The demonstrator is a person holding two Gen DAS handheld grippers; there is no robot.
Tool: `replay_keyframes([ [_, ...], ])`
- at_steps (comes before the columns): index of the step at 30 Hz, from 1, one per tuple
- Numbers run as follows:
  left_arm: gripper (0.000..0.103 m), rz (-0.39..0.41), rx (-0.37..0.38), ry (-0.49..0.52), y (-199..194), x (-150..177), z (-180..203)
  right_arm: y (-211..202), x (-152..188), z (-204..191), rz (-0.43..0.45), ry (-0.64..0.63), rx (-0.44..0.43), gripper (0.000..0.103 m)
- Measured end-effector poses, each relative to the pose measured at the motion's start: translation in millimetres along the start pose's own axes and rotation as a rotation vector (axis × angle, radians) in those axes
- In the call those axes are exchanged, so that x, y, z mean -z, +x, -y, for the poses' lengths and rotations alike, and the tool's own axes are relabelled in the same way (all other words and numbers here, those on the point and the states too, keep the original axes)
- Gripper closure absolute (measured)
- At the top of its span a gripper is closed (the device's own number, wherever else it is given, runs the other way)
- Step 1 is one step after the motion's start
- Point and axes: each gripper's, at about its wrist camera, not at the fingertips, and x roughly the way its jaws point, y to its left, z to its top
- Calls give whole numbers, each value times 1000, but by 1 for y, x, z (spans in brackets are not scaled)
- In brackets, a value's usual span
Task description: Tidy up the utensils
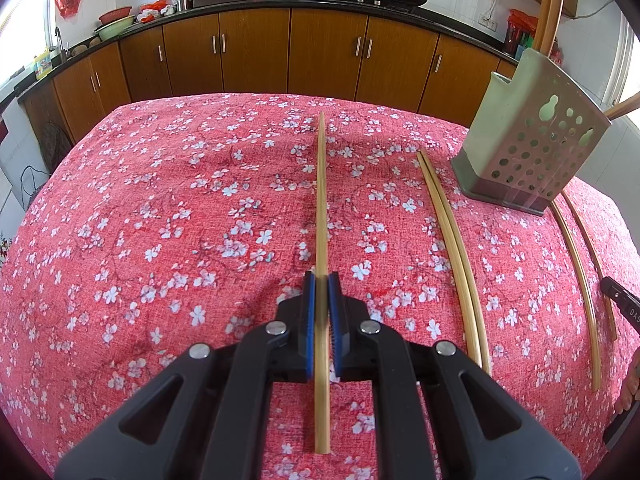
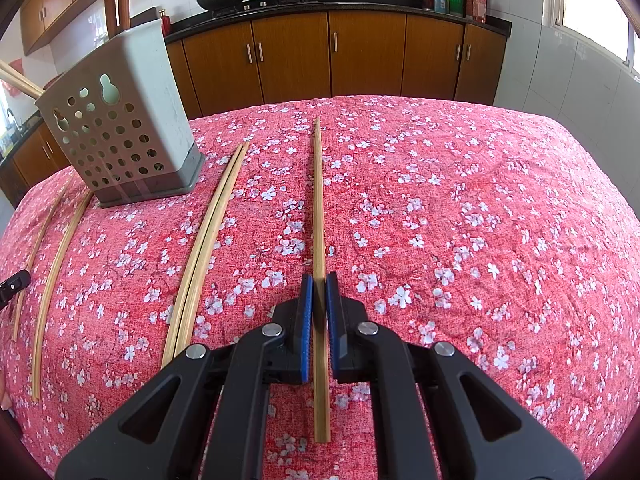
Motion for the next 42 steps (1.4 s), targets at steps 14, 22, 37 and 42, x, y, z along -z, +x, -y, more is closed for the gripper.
replay_keyframes([
  [14, 94, -8, -15, 83, -18, 23, 12, -10, 10, 6, -2, 11, -49, 95],
  [22, 95, 94, 1, 97, -61, 2, 14, -61, -11, 4, 152, 2, -30, 95],
  [37, 95, 349, 102, 50, -162, -63, 21, -152, -63, -9, 401, -11, -120, 95],
  [42, 95, 384, 171, 79, -195, -70, 33, -189, -83, -23, 441, -4, -246, 96],
])
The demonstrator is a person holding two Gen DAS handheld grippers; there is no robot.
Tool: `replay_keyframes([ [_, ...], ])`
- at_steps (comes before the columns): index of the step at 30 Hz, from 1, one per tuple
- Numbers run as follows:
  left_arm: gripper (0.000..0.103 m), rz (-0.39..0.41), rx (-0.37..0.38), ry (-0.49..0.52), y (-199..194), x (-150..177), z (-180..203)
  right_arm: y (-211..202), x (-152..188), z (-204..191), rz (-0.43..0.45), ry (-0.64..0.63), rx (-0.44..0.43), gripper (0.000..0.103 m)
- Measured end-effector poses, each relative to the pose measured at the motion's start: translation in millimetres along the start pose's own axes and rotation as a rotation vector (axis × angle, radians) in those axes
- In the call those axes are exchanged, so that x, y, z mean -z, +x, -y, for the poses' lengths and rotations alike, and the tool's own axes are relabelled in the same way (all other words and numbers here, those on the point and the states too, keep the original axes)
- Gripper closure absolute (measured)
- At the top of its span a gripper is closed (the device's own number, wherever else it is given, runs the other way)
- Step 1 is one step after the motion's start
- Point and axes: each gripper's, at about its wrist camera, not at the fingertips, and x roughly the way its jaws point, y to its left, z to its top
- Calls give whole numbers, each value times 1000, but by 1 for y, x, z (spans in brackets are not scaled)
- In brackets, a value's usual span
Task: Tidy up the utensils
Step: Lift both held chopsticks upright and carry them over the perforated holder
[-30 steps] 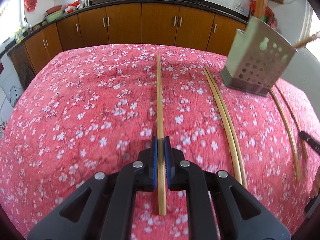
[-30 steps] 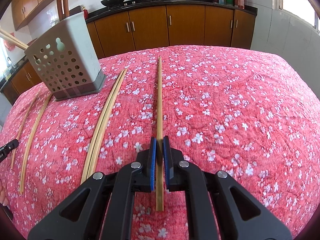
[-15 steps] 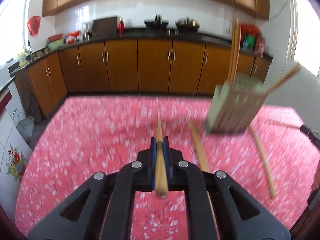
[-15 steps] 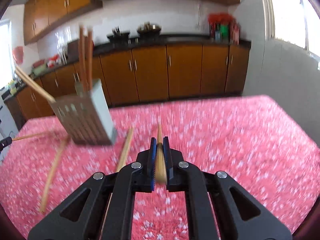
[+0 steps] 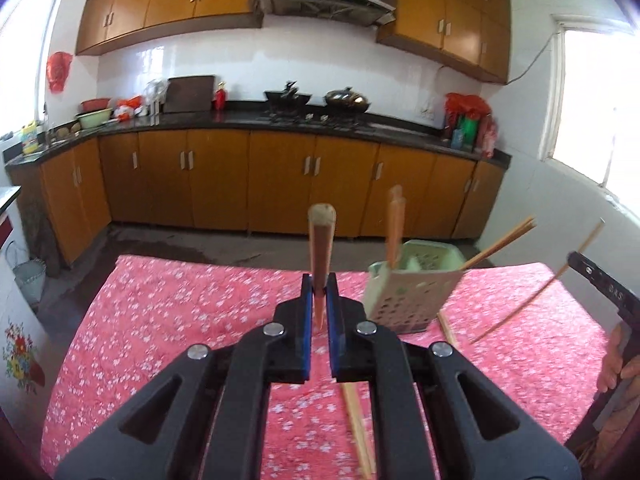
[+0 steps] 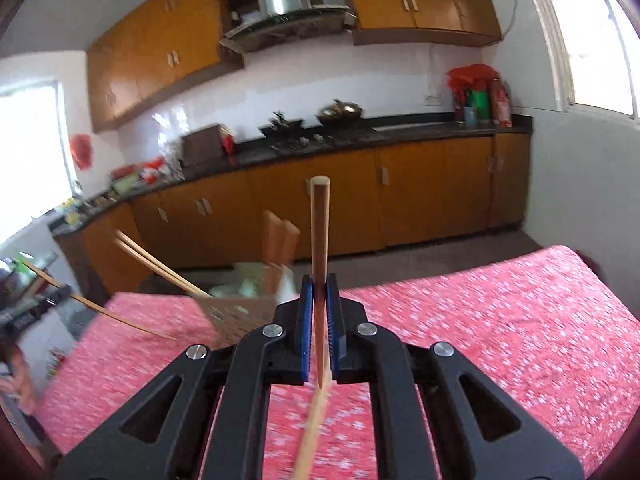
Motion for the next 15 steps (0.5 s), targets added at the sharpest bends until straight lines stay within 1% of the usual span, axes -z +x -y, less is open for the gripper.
replay_keyframes([
  [3, 95, 21, 51, 14, -12, -11, 15, -13, -20, -14, 37, 14, -83, 96],
  [5, 95, 36, 83, 20, -18, -20, 24, -20, -29, -20, 69, 17, -114, 96],
  [7, 95, 54, 114, 24, -23, -27, 32, -24, -40, -29, 120, 12, -131, 96],
  [9, 95, 92, 133, 31, -28, -37, 41, -24, -49, -37, 164, 0, -119, 96],
  [11, 95, 139, 132, 35, -30, -46, 50, -21, -55, -40, 194, 1, -116, 96],
  [12, 95, 164, 127, 30, -29, -52, 55, -17, -59, -42, 211, 2, -110, 96],
  [15, 95, 205, 129, -5, -21, -64, 60, -3, -64, -48, 241, 4, -81, 96],
])
